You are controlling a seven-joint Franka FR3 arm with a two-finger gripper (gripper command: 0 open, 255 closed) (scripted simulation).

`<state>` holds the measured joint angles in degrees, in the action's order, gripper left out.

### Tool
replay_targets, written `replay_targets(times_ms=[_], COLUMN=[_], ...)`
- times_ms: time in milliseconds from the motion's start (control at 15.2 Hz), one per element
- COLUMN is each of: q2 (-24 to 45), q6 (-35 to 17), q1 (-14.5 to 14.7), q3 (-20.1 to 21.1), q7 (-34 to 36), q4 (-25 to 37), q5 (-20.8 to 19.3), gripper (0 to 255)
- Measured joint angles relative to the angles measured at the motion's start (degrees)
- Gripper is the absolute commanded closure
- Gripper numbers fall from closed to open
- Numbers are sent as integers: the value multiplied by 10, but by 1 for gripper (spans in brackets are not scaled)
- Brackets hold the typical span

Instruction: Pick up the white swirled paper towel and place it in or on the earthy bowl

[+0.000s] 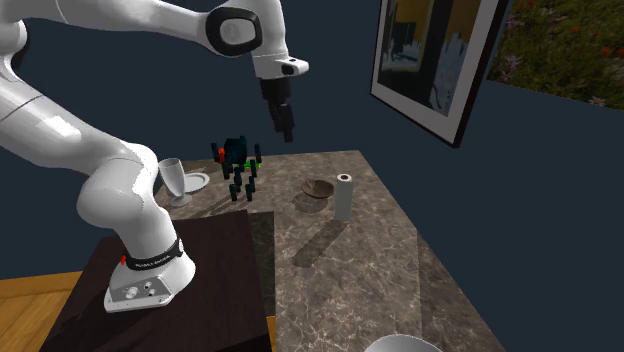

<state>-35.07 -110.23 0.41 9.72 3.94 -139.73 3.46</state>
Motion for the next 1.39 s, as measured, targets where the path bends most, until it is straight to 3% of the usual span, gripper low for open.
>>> replay_targets(times_ms=[462, 726, 1122, 1386], q2=[124, 208, 347, 439], q6=[-134, -201, -286, -322], q1=[-7, -16, -24, -13], q3=[50, 74, 100, 98], q7=[71, 116, 207, 273], q4=[6, 30, 88, 142], q5=[-4, -26, -95, -155], gripper=[0, 0, 0, 0])
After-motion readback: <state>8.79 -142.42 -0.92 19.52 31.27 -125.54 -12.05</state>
